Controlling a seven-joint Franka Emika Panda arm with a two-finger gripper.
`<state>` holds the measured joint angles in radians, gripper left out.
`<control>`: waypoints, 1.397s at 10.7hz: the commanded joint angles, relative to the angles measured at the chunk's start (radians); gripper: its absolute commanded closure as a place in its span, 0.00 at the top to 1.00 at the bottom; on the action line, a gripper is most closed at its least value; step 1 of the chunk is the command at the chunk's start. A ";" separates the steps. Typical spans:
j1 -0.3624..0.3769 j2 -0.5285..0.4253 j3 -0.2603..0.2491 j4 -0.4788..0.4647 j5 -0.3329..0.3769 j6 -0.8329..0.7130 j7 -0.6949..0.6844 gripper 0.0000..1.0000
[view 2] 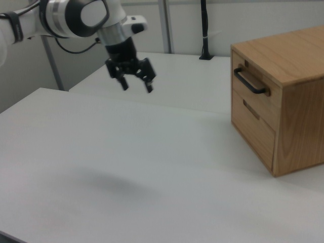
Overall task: Open the drawer by sliding it
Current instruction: 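Move the open gripper toward the black handle of the upper drawer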
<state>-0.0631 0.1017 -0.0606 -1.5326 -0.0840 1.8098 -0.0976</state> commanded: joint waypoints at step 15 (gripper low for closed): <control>-0.187 0.504 -0.145 0.264 -0.717 0.962 -0.278 0.67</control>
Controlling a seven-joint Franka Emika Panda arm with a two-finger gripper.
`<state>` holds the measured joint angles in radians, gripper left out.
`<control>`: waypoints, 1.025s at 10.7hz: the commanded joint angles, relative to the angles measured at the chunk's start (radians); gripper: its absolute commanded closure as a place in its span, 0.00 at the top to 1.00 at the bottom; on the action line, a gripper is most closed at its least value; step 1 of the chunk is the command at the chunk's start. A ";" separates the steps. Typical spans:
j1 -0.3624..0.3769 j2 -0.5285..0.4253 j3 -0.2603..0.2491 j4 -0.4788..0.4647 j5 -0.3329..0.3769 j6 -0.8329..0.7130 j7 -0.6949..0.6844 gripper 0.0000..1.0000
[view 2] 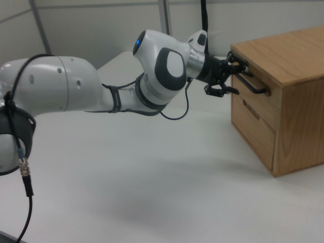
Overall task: Open the drawer by sliding it
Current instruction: 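Close the gripper around the black drawer handle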
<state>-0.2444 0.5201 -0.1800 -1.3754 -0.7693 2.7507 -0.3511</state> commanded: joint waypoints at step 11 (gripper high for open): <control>0.088 -0.116 -0.018 -0.139 -0.016 0.026 -0.037 0.00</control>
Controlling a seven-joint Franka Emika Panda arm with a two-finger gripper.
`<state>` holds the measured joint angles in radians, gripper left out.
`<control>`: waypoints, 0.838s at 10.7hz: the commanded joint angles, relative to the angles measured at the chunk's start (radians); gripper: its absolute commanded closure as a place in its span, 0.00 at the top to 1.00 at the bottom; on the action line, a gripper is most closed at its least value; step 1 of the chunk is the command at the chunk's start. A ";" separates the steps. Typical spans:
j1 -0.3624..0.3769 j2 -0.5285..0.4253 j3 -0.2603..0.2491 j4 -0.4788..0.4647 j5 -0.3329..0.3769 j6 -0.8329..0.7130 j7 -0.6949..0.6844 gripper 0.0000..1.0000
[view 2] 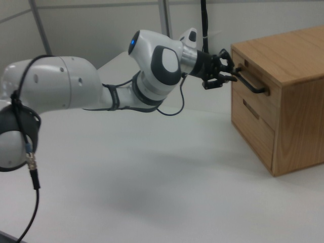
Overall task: Open the drawer by sliding it
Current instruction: 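Close the gripper around the black drawer handle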
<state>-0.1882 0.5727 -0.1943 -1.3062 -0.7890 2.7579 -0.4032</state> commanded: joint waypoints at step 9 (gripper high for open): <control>-0.023 -0.053 -0.014 -0.098 -0.004 0.026 0.015 0.32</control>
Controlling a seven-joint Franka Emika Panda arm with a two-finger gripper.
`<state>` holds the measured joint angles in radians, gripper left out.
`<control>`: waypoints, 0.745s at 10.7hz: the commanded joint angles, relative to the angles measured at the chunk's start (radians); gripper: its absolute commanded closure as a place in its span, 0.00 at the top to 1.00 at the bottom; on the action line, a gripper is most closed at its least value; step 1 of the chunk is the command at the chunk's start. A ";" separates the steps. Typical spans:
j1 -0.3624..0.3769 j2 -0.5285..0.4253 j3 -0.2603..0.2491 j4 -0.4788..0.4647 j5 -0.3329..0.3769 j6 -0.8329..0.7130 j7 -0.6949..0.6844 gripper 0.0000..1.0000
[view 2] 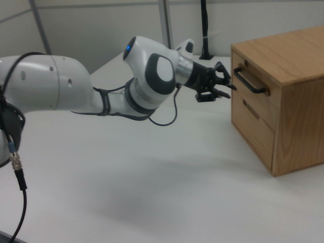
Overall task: Open the drawer by sliding it
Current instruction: 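Close the gripper around the black drawer handle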
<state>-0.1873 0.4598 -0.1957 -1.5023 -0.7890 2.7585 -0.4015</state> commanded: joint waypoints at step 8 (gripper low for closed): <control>-0.043 0.144 -0.024 0.206 -0.006 0.055 0.018 0.32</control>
<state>-0.2233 0.5326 -0.2053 -1.3775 -0.7890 2.7796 -0.4015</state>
